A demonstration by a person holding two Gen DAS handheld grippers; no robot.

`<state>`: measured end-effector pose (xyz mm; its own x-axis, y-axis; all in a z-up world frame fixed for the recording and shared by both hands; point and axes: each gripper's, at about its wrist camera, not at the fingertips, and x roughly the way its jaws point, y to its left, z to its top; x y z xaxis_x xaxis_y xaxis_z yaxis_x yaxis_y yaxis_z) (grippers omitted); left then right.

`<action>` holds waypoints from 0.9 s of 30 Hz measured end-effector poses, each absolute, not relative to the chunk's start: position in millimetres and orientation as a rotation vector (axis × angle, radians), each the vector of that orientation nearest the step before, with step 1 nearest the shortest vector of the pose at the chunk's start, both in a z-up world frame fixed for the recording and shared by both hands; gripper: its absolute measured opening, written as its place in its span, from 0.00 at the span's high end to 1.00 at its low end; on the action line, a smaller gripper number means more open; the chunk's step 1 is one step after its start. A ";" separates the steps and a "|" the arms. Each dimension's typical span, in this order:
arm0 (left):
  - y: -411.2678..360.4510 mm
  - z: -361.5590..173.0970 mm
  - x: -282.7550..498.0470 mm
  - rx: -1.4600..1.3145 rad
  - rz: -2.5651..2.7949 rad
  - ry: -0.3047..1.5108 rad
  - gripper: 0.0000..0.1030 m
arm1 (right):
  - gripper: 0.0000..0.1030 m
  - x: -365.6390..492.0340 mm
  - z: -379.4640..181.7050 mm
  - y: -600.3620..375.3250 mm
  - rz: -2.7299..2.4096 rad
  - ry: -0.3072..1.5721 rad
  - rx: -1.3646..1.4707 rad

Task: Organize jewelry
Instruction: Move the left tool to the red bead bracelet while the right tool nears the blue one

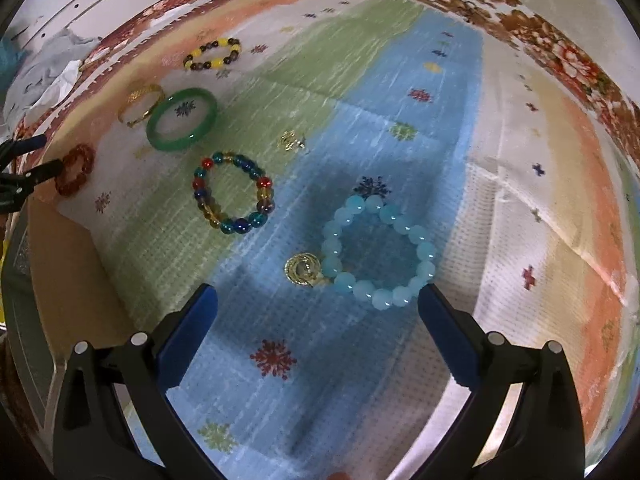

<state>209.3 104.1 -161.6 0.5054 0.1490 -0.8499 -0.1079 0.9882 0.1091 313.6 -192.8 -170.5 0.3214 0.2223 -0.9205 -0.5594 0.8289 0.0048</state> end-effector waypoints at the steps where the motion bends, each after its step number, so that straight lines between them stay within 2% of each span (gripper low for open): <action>1: 104.7 -162.3 210.0 0.043 0.156 1.030 0.05 | 0.04 315.1 -173.7 -192.5 0.533 1.142 -0.342; 11: 106.2 -178.7 219.5 0.047 0.161 1.059 0.05 | 0.04 320.6 -184.7 -187.7 0.532 1.130 -0.396; 27: 113.6 -185.7 217.4 0.039 0.172 1.065 0.05 | 0.05 325.7 -167.3 -175.7 0.653 1.100 -0.304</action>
<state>217.4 113.6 -185.7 0.4722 0.1589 -0.8670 -0.1217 0.9859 0.1144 325.7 -175.7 -167.3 0.2934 0.3357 -0.8951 -0.6247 0.7761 0.0863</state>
